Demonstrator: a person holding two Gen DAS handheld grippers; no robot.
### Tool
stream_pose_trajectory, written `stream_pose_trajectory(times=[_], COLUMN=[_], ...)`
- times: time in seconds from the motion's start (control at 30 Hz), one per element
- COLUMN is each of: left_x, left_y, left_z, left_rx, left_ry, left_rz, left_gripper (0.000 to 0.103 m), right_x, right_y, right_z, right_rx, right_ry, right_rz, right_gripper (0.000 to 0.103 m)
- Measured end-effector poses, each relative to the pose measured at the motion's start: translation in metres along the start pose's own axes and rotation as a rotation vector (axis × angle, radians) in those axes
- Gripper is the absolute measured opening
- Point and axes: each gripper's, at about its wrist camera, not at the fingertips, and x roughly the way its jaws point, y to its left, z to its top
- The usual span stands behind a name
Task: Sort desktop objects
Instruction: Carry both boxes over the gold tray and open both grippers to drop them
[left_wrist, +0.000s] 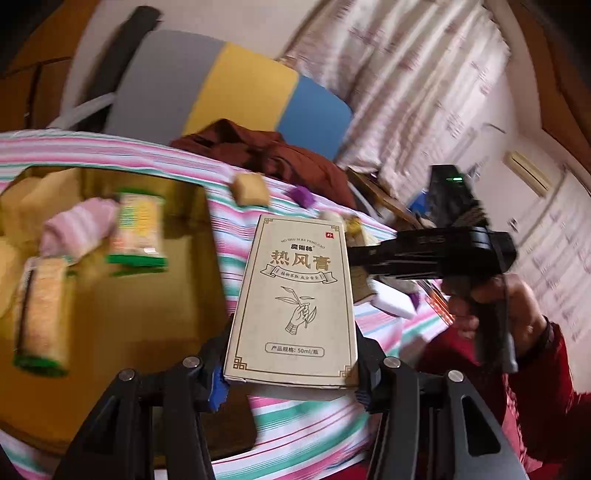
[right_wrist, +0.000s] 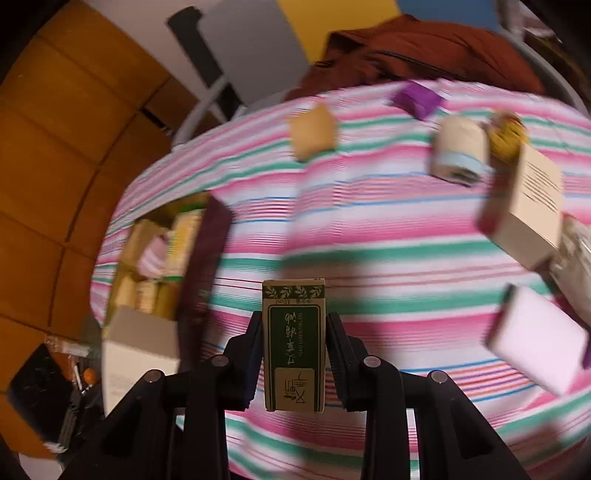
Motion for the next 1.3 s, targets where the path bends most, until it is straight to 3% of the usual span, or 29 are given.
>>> stream_pose_trajectory(times=[0.3,0.53,0.8,0.83,0.87,0.9,1.07,1.3], left_x=[-0.052,-0.072,-0.088,-0.089,-0.089,-0.089,-0.076,-0.070], left_y=[0.072,0.110,0.153,0.155,0.156,0.154,0.140,0.147], left_z=[0.002,-0.001,-0.005,-0.006,-0.006,-0.006,-0.007,-0.007], left_rx=[-0.099,-0.116,-0.178,-0.173,-0.166,-0.154,-0.053,-0.064], left_ry=[-0.066,-0.036,0.011,0.015,0.020,0.024,0.100,0.142], left_rz=[0.197,0.286,0.410,0.403,0.407,0.421,0.463,0.497], left_gripper=[0.053,0.053,0.053,0.053,0.053,0.053,0.052,0.057], right_x=[0.040,0.088,0.136,0.139,0.140,0.141,0.134,0.118], right_y=[0.099,0.144,0.162,0.162,0.162,0.162,0.162,0.159], right_z=[-0.002,0.013,0.018,0.018,0.019,0.017,0.008,0.001], right_rx=[-0.116,-0.129,-0.040,-0.021,-0.002,0.013,-0.004,0.001], right_ry=[0.062,0.139,0.162,0.159,0.162,0.163,0.144,0.107], right_rz=[0.133,0.168,0.146,0.145,0.153,0.163,0.156,0.182], right_gripper=[0.033,0.033,0.036,0.038,0.048,0.054,0.062,0.066])
